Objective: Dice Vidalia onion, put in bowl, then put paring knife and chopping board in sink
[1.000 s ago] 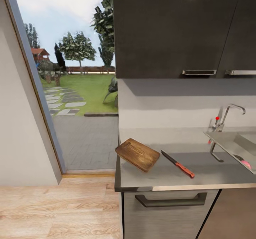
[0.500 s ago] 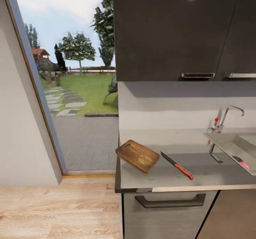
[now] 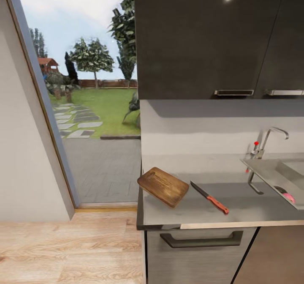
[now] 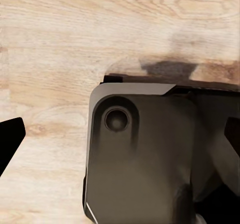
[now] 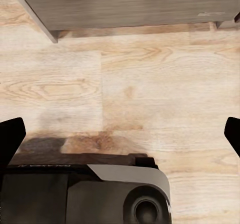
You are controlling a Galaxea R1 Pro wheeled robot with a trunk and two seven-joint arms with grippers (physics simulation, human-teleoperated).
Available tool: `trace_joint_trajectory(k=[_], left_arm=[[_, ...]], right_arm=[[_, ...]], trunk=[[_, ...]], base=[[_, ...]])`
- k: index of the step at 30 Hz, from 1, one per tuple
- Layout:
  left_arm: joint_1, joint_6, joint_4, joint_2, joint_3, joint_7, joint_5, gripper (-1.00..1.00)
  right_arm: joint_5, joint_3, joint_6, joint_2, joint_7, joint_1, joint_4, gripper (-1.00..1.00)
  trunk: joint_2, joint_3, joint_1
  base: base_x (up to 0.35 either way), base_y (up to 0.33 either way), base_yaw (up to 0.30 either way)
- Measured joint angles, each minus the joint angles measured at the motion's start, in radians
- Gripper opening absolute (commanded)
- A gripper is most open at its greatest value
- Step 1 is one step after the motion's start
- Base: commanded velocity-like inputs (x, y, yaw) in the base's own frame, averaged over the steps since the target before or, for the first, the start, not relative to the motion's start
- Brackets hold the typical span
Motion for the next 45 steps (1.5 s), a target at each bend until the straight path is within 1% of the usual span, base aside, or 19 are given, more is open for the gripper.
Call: trace_joint_trajectory(k=[39,45], left_arm=[[0.000,0.001,-0.001,0.000,0.001,0.000,0.000,1.00],[0.000,0.001,-0.001,0.000,0.001,0.000,0.000,1.00]], right_arm=[[0.000,0.000,0.001,0.000,0.000,0.000,-0.001,1.00],[0.000,0.000,0.001,0.000,0.000,0.000,-0.001,1.00]], trunk=[[0.272,0.121,-0.150],[0.273,0.121,-0.150]], base=[[0.000,0.000,0.000],[0.000,0.000,0.000]])
